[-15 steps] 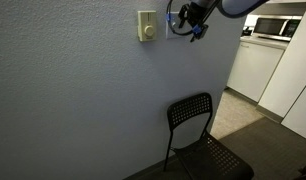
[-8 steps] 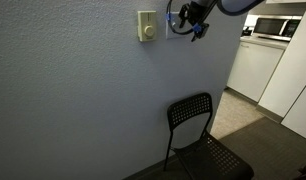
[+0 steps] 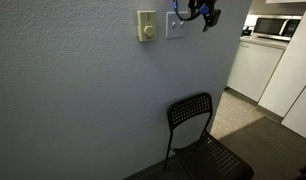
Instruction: Flip the switch on the right
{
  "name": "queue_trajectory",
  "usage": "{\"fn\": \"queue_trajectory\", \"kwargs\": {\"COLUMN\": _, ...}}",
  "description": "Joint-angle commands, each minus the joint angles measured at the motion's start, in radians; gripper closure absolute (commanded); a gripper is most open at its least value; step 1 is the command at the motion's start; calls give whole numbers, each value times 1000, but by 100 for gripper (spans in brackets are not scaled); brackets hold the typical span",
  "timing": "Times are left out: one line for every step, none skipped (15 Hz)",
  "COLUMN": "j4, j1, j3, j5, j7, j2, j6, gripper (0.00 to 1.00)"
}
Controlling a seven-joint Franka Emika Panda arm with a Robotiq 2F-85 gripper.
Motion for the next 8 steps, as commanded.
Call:
{"fn": "queue_trajectory", "kwargs": {"j4": -13, "j1": 13, "j3": 1, "j5": -29, "j7": 48, "j2": -45, "j6": -104, "gripper": 0}}
{"fn": "queue_trajectory", "kwargs": {"j4": -15, "j1": 13, "j3": 4, "j5": -24, "j7": 58, "j2": -51, "j6": -128, "gripper": 0}}
{"fn": "queue_trajectory", "kwargs": {"j4": 5, "j1": 5, "j3": 9, "j5": -7, "j7": 35, "j2": -28, "j6": -90, "gripper": 0}}
{"fn": "queue_trajectory", "kwargs": {"j4": 5, "j1": 7, "j3": 11, "j5": -7, "j7": 39, "j2": -32, "j6": -97, "gripper": 0}}
{"fn": "queue_trajectory", "kwargs": {"j4": 5, "j1": 7, "j3": 11, "j5": -7, "j7": 39, "j2": -32, "j6": -97, "gripper": 0}}
{"fn": "queue_trajectory", "kwargs": {"j4": 5, "j1": 7, "j3": 11, "j5": -7, "j7": 39, "j2": -31, "j6": -97, "gripper": 0}}
{"fn": "queue_trajectory", "kwargs": {"j4": 5, "j1": 8, "j3": 11, "j5": -7, "j7": 39, "j2": -30, "j6": -97, "gripper": 0}}
{"fn": "queue_trajectory", "kwargs": {"j4": 5, "j1": 8, "j3": 11, "j5": -7, "j7": 39, "j2": -30, "j6": -96, "gripper": 0}}
